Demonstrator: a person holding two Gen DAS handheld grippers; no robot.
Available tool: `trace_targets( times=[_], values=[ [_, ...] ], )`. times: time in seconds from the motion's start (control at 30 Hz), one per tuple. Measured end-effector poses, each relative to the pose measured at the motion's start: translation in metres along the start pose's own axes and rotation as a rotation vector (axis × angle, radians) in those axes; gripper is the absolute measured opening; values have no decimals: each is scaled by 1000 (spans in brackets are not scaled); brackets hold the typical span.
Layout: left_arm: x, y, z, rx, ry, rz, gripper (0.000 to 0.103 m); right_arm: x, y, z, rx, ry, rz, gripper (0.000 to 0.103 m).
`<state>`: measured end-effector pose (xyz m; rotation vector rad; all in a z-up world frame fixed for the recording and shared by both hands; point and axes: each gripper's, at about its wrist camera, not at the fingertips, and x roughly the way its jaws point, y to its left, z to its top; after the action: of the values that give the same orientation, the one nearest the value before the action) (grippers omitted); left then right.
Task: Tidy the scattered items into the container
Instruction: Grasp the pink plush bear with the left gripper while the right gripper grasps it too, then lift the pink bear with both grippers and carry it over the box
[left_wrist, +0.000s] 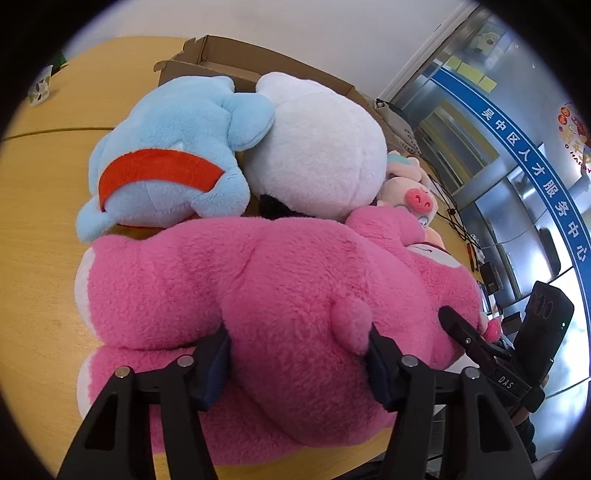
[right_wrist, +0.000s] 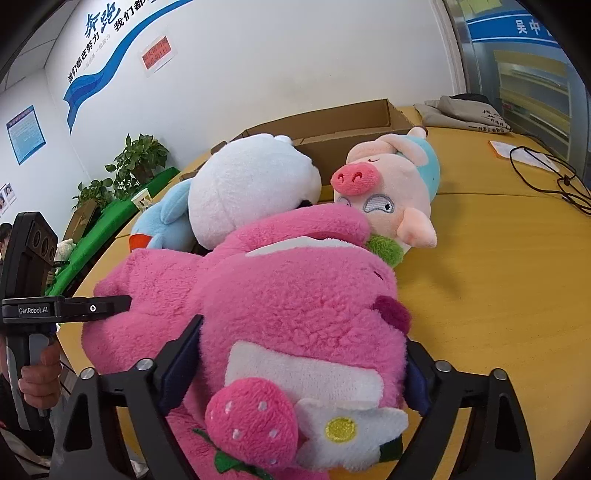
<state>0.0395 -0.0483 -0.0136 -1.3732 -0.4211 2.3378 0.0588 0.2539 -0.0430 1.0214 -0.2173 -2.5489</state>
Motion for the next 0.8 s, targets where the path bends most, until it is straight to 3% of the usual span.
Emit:
trace_targets(
  times=[0.17, 0.4, 0.5, 0.7, 0.8],
  values=[
    [-20, -7, 5, 11, -33, 1, 49, -20, 11, 0, -33, -28, 18, 76],
    [-70, -37, 28, 96, -174, 30, 49, -47, 25, 24, -59, -114, 48, 73],
    [-94, -52, 52, 141, -245, 37, 49, -62, 32, 48, -75, -162, 63, 73],
    [-139, -84, 118, 243, -423, 52, 49, -86, 52, 128, -156, -303, 60, 74],
    [-150, -93, 153, 271, -458, 51, 49, -92, 58, 172, -192, -354, 64, 74]
  ],
)
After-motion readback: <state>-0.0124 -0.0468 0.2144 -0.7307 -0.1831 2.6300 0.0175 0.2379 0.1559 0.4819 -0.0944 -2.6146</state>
